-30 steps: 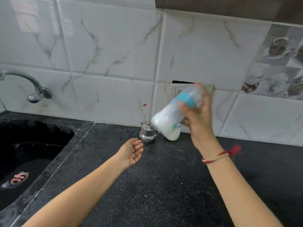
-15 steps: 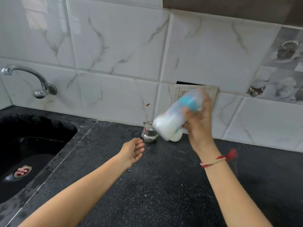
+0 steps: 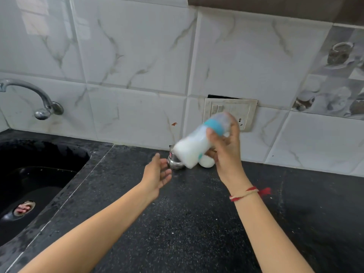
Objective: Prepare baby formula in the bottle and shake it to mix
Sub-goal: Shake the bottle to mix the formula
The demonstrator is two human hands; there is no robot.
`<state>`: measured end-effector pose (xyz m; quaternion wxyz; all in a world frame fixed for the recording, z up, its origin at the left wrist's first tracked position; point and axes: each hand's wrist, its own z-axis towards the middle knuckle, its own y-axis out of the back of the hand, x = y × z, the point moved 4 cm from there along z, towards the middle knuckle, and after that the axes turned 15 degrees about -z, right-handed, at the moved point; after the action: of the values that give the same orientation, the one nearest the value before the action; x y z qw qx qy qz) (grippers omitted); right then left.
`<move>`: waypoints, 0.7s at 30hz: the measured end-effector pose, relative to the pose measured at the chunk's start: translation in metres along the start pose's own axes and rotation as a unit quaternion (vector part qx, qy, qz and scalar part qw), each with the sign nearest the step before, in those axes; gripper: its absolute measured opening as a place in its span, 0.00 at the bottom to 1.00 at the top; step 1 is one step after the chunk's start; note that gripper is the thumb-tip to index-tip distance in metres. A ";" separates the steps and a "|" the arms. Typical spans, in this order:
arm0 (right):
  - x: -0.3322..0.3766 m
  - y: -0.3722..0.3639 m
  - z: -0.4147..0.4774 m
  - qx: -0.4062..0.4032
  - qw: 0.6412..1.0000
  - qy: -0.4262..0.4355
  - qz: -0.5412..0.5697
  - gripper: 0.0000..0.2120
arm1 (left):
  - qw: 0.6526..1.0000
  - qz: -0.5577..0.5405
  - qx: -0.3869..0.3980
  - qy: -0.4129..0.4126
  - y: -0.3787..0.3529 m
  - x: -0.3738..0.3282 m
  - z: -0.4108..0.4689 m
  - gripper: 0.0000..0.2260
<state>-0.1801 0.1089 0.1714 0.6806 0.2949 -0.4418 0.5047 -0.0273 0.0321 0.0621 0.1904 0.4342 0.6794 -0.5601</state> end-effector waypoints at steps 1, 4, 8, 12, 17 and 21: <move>-0.004 0.009 0.003 -0.066 0.997 -0.018 0.024 0.32 | 1.000 -0.015 0.010 -0.024 -0.005 -0.003 -0.005 0.18; -0.014 0.017 0.005 -0.136 0.987 -0.019 -0.083 0.33 | 0.988 0.014 0.119 -0.094 -0.029 -0.011 -0.025 0.23; -0.014 0.020 0.004 -0.142 0.980 0.004 -0.141 0.34 | 0.941 0.158 0.232 -0.190 -0.051 -0.012 -0.044 0.27; -0.002 0.013 0.002 -0.113 0.975 0.036 -0.188 0.33 | 0.938 0.149 0.212 -0.228 -0.048 -0.009 -0.048 0.26; 0.016 0.012 0.004 -0.014 0.981 0.050 -0.185 0.31 | 0.961 0.003 0.252 -0.116 -0.043 -0.009 -0.044 0.18; 0.028 0.009 0.003 0.042 0.981 0.072 -0.175 0.35 | 0.953 -0.070 0.295 0.027 -0.045 -0.005 -0.051 0.24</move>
<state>-0.1870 0.1212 0.1979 0.7754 0.3591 -0.3113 0.4158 -0.0496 0.0780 0.1080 -0.0041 0.4374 0.5176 -0.7354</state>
